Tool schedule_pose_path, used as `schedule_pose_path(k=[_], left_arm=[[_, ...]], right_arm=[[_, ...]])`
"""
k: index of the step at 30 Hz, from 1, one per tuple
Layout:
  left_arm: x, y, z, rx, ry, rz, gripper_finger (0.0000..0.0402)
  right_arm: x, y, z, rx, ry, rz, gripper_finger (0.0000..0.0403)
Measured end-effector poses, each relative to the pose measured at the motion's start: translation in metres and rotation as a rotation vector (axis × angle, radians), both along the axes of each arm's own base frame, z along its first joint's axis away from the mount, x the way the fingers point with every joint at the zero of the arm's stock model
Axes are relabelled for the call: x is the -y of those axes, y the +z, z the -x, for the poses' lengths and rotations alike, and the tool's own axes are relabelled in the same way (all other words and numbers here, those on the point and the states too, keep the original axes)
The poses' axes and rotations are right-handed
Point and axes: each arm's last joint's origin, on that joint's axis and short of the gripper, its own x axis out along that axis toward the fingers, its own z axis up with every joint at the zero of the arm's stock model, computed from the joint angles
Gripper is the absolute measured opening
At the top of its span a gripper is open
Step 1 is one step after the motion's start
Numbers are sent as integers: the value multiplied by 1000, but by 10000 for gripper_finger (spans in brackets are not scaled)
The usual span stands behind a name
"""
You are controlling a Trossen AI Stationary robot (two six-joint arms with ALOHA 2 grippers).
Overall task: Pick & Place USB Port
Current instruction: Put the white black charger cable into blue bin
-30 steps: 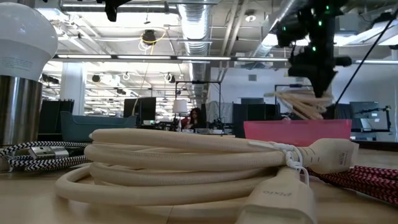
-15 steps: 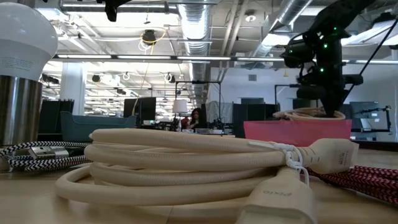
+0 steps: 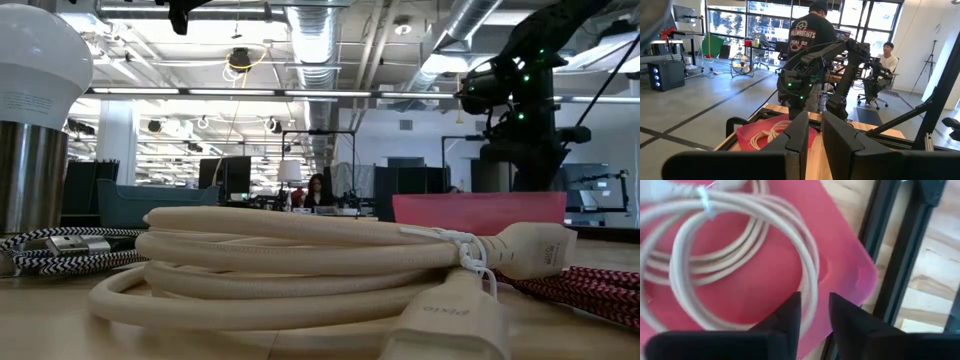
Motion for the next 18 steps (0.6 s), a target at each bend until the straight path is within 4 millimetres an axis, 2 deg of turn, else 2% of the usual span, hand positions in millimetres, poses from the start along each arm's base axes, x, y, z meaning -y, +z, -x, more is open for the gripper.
schedule_pose_path(k=[3, 7, 13, 18], left_arm=[[0, 0, 0, 0, 0, 0, 53], [0, 0, 0, 0, 0, 0, 53], [0, 0, 0, 0, 0, 0, 53], [0, 0, 0, 0, 0, 0, 53]], right_arm=[[-1, 7, -3, 24, 38, -45, 121], [-2, 31, -17, 139, 161, -111, 133], [-12, 75, -46, 426, 335, -191, 126], [-26, 98, -64, 554, 459, -220, 118]])
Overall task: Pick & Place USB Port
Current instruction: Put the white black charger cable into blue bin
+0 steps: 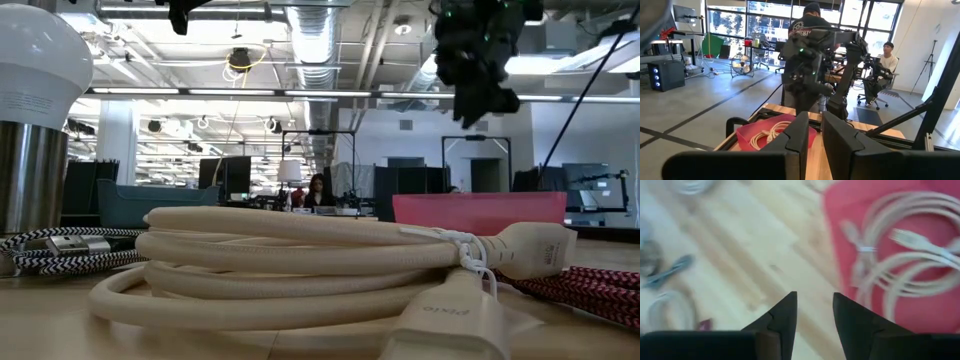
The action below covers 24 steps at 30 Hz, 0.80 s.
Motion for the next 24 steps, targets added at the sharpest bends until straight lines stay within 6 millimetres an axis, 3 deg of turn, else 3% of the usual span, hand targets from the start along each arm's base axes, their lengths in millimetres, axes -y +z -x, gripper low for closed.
schedule_pose_path(k=[7, 15, 24], left_arm=[[0, 0, 0, 0, -2, 0, 53], [2, 0, 0, 5, -26, 28, 53], [2, 1, 0, 13, -26, 23, 53]], right_arm=[[-25, 7, -19, 70, 22, -52, 118], [-55, 16, -42, 246, 209, -122, 118], [-74, 53, -78, 722, 403, 108, 116]])
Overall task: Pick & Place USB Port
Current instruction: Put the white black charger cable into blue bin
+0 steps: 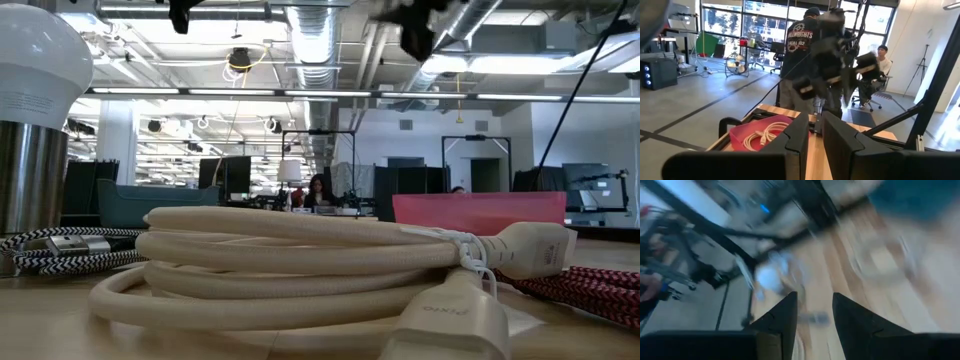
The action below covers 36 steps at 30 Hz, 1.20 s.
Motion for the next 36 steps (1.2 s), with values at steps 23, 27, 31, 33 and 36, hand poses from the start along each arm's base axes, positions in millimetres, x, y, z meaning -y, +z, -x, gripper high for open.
schedule_pose_path(k=[23, 27, 31, 33, 36], left_arm=[[3, 3, 0, 48, -117, 137, 53], [4, 3, 0, 44, -139, 163, 53], [4, 1, 0, 26, -134, 164, 53], [3, -2, 0, -5, -121, 172, 53], [3, -6, -1, -42, -100, 183, 53]], right_arm=[[-5, 12, -14, 182, -46, 154, 116], [-9, 12, -14, 183, -34, 200, 116], [-9, 11, -13, 164, -31, 199, 116], [-8, 9, -12, 150, -35, 199, 116], [-7, 7, -12, 122, -55, 203, 116]])
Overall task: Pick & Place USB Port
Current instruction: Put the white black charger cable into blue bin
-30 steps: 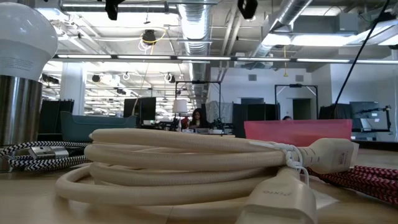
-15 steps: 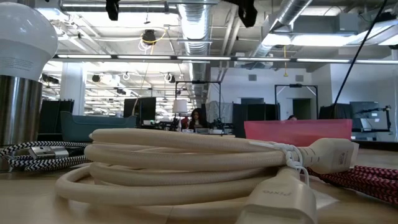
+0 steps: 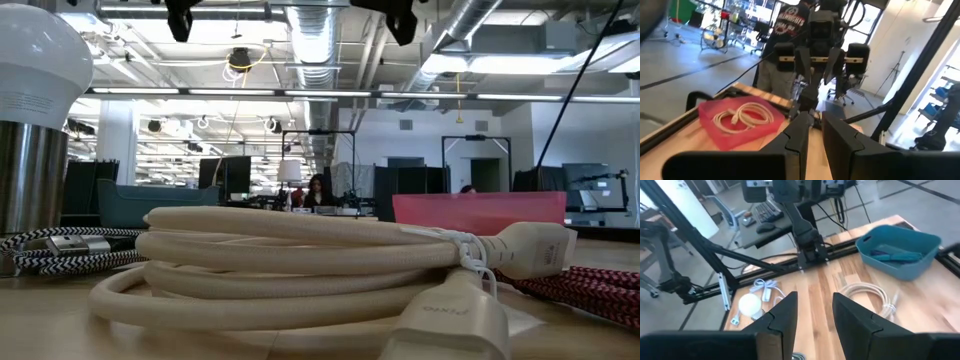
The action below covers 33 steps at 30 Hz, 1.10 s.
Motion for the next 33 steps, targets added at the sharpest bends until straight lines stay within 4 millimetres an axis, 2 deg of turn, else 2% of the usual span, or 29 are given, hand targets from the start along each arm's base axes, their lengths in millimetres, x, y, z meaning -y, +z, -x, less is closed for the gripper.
schedule_pose_path(k=[8, 12, 16, 23, 27, 30, 33], left_arm=[[-3, -19, -2, -191, 106, 14, 53], [-4, -36, -9, -338, 127, 33, 53], [-1, -45, -20, -407, 93, 43, 53], [17, -27, -38, -417, 5, 9, 53], [27, -18, -40, -506, 75, -4, 41], [33, -16, -40, -586, 144, 62, 23], [39, -14, -44, -591, 151, 149, 6]], right_arm=[[4, -4, 2, -46, -43, 3, 116], [9, -6, 4, -71, -61, -2, 116], [13, -8, 5, -89, -79, -6, 116], [17, -9, 6, -98, -95, -8, 116], [19, -12, 8, -133, -113, -9, 116], [19, -15, 9, -163, -113, -15, 116], [18, -17, 10, -189, -113, -19, 116]])
